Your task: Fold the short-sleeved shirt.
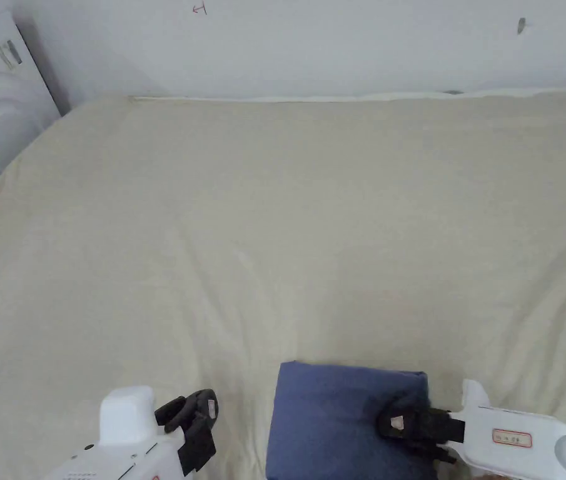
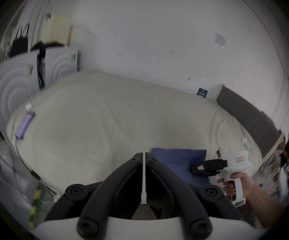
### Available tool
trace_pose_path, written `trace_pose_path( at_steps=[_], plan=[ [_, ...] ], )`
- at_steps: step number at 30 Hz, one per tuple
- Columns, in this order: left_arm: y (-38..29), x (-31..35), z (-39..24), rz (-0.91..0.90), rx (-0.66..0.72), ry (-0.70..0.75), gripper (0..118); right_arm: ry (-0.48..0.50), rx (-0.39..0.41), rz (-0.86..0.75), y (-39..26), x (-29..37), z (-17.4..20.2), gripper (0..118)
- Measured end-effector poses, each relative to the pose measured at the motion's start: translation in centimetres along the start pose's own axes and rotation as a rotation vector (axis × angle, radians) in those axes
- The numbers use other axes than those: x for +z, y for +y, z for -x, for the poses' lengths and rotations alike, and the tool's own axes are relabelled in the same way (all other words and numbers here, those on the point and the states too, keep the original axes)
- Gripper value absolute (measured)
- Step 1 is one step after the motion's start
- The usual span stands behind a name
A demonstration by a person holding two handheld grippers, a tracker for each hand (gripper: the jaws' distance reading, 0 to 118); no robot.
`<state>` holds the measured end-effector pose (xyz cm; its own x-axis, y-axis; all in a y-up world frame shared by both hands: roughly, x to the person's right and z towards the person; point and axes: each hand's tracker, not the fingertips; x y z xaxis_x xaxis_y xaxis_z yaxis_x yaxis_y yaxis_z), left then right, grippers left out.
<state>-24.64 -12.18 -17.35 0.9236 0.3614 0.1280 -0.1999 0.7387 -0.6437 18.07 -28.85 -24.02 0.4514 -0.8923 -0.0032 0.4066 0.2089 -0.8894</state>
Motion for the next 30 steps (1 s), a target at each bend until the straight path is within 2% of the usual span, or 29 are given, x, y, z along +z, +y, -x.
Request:
trace_pose_path(
  at_steps=[1,2,3,4,5,6,9,12,15,18,19,20,22,23,24,25,26,28,29,30],
  plan=[
    [0.0,-1.1,0.3,0.034,0.017,-0.025,9,-0.005,-0.006,0.002,-0.2,0.2,0.0,1],
    [0.0,-1.9,0.4,0.075,0.028,-0.026,22,-0.010,-0.002,0.003,-0.3,0.2,-0.1,1],
    [0.1,-3.1,0.4,0.093,0.009,-0.040,58,-0.008,0.003,0.004,-0.3,0.3,-0.2,1],
    [0.1,-4.3,0.5,0.135,0.009,-0.082,88,-0.006,0.009,0.004,-0.4,0.4,-0.4,1],
    [0.2,-5.5,0.7,0.179,0.022,-0.123,111,-0.005,0.008,0.004,-0.4,0.3,-0.5,1],
    [0.2,-7.0,0.7,0.246,0.019,-0.138,118,0.004,-0.003,0.004,-0.4,0.3,-0.7,1],
    [-0.2,-10.5,0.3,0.317,-0.032,-0.189,118,0.014,-0.003,0.005,-0.4,0.3,-0.8,1],
    [-1.1,-14.6,0.3,0.409,-0.075,-0.124,118,0.016,0.007,0.009,-0.4,0.3,-0.9,1],
    [-2.0,-17.4,0.3,0.506,-0.038,-0.116,118,0.017,0.009,0.010,-0.4,0.3,-0.8,1],
    [-2.0,-16.6,-1.2,0.455,-0.092,-0.124,118,0.017,0.011,0.012,-0.3,0.4,-0.9,1],
    [-2.1,-16.5,-1.5,0.471,-0.085,-0.179,114,0.019,0.009,0.009,-0.5,0.3,-1.0,1],
    [-2.2,-16.1,-2.1,0.477,-0.079,-0.169,106,0.023,0.009,0.006,-0.6,0.3,-1.0,1],
    [-2.9,-15.6,-3.3,0.470,-0.117,-0.150,80,0.028,0.005,-0.005,-0.8,0.4,-1.1,1],
    [-3.0,-15.5,-3.2,0.475,-0.120,-0.178,61,0.029,0.003,-0.010,-0.9,0.4,-1.1,1],
    [-2.9,-15.4,-3.1,0.485,-0.054,-0.241,32,0.029,0.000,-0.016,-1.0,0.4,-1.2,1],
    [-2.8,-15.1,-3.1,0.483,0.032,-0.281,31,0.032,-0.007,-0.021,-1.1,0.5,-1.2,1],
    [-2.9,-14.8,-3.3,0.484,0.055,-0.309,30,0.030,-0.013,-0.027,-1.2,0.6,-1.2,1],
    [-2.9,-14.6,-4.8,0.471,-0.098,-0.285,30,0.031,-0.037,-0.031,-1.2,1.0,-1.2,1],
    [-2.7,-14.4,-5.0,0.432,-0.197,-0.208,29,0.030,-0.037,-0.032,-1.2,1.3,-1.0,1],
    [-2.3,-14.3,-5.1,0.430,-0.216,-0.183,29,0.015,-0.029,-0.049,-1.4,1.7,-0.6,1]
  ],
)
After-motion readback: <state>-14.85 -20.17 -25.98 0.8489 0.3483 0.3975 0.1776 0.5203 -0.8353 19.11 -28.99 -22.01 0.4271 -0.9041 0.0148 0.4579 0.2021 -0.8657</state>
